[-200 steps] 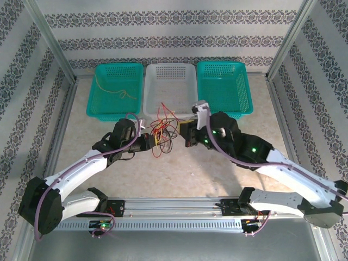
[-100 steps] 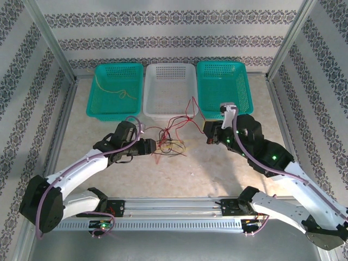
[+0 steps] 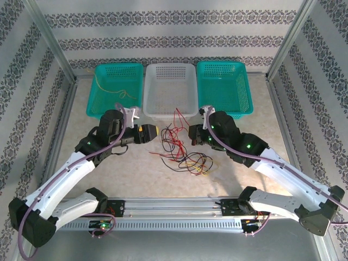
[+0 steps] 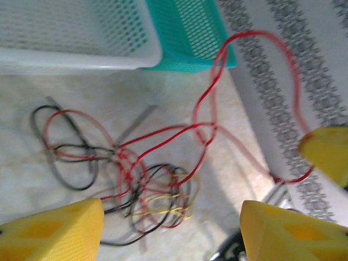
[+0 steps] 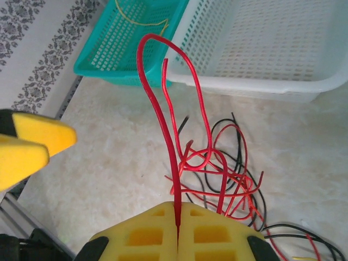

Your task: Untangle the cables

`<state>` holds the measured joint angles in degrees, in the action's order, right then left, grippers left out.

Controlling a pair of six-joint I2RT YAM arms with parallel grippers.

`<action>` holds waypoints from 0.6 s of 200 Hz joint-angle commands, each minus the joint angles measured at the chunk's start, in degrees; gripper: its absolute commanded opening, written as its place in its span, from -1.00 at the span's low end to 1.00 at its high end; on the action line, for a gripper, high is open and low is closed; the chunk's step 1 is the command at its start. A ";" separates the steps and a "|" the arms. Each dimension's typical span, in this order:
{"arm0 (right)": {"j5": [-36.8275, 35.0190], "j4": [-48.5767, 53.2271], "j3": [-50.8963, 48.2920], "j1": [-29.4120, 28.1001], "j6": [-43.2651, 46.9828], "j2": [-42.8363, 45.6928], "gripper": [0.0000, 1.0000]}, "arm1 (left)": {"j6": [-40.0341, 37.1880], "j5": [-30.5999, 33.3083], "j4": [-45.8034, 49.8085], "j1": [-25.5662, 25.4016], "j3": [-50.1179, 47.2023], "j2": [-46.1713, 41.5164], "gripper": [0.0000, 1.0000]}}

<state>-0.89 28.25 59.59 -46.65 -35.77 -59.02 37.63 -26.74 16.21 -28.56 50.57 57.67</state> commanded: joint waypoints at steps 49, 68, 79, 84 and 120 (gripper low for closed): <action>2.09 -7.02 -0.77 -2.83 -2.90 -0.22 -1.00 | 8.31 -4.99 -21.89 -2.15 -0.20 11.81 0.12; 2.12 -7.50 -0.76 -3.13 -2.73 -0.26 -1.00 | 7.62 -2.09 -20.76 -2.15 0.15 12.72 -0.01; 2.32 -7.89 -0.79 -3.31 -2.64 -0.30 -1.00 | 7.64 -1.54 -21.16 -2.12 0.15 13.31 -0.09; 2.45 -8.09 -0.79 -3.35 -2.64 -0.35 -1.00 | 7.73 -1.41 -21.36 -2.19 0.19 13.65 -0.12; 3.48 -8.91 -1.00 -4.23 -1.90 -0.24 -1.00 | 9.07 0.64 -23.53 -2.12 -0.39 15.18 -0.25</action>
<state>1.19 22.37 59.35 -49.80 -37.65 -59.46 45.54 -28.12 -2.70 -30.02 50.35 72.01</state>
